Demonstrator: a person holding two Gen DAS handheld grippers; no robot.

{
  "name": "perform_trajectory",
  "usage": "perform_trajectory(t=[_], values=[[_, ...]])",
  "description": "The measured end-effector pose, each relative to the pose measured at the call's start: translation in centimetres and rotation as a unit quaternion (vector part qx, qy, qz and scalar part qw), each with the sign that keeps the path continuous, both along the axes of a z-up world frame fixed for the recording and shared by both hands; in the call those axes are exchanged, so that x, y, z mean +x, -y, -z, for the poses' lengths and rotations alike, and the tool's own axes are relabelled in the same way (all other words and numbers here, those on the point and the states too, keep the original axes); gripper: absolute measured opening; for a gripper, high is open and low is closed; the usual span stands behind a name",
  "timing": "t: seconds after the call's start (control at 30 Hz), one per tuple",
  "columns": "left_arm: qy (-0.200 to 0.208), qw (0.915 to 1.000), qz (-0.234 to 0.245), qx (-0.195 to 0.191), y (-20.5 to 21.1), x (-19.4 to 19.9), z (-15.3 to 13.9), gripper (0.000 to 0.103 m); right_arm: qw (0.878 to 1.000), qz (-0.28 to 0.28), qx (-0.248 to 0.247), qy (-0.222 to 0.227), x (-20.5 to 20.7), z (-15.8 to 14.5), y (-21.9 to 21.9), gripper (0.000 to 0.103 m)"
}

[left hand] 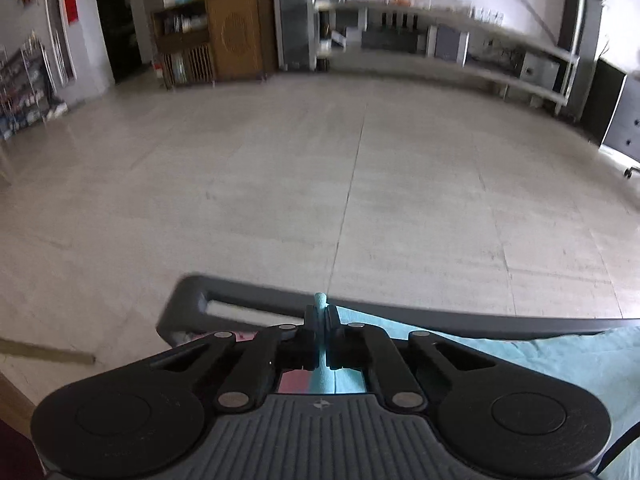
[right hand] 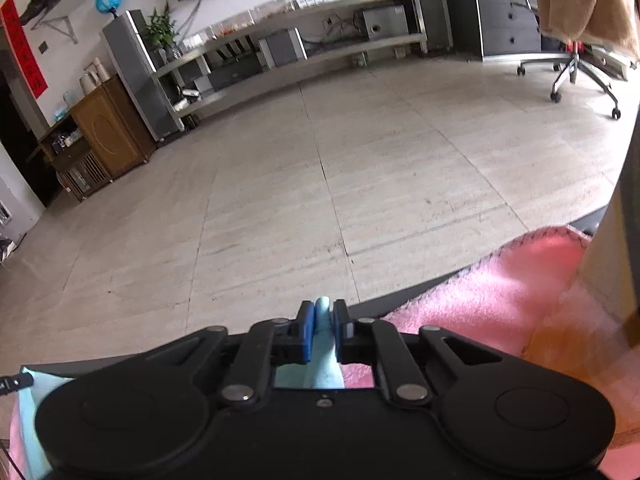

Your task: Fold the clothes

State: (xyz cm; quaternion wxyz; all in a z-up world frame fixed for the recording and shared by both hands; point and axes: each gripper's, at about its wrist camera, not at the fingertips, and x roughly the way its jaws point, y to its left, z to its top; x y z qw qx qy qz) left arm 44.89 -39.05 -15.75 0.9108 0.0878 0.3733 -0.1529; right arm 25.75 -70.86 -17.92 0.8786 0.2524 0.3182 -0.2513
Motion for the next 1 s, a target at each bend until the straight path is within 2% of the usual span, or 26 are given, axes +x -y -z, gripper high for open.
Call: perform_trajectory(t=[0.2,0.4,0.57,0.67,0.73,0.8,0.9,1.0], values=[[0.036,0.9986,0.004,-0.038,-2.3,-4.0,-4.3,0.003,0.999,-0.002,-0.016,0.031,-3.0,-3.1,-1.5,0.003],[0.062,0.9961,0.005,-0.062,-4.5,-10.4,-9.5,0.003,0.998,-0.007,-0.034,0.052,-9.6,-9.6,-4.4,0.003],[0.048,0.9945,-0.001,-0.093,-8.5,-16.6,-12.9,0.003,0.997,-0.01,-0.043,0.06,-15.9,-15.0,-6.7,0.003],[0.036,0.9953,0.011,-0.09,-10.8,-21.0,-13.6,0.003,0.998,-0.014,-0.034,0.047,-20.6,-16.7,-8.2,0.003],[0.021,0.9962,0.019,-0.083,-12.4,-24.2,-13.0,0.003,0.999,-0.017,-0.02,0.035,-23.8,-16.8,-9.2,0.003],[0.008,0.9972,0.022,-0.07,-13.8,-27.0,-11.6,0.003,1.0,-0.017,0.003,0.02,-26.7,-15.6,-10.3,0.003],[-0.015,0.9986,0.02,-0.046,-15.5,-30.2,-8.0,0.003,0.998,-0.016,0.053,-0.001,-30.3,-12.2,-12.0,0.003],[-0.041,0.9989,0.0,-0.024,-16.2,-31.2,-4.3,0.003,0.995,-0.008,0.098,-0.015,-32.5,-7.9,-13.2,0.003]])
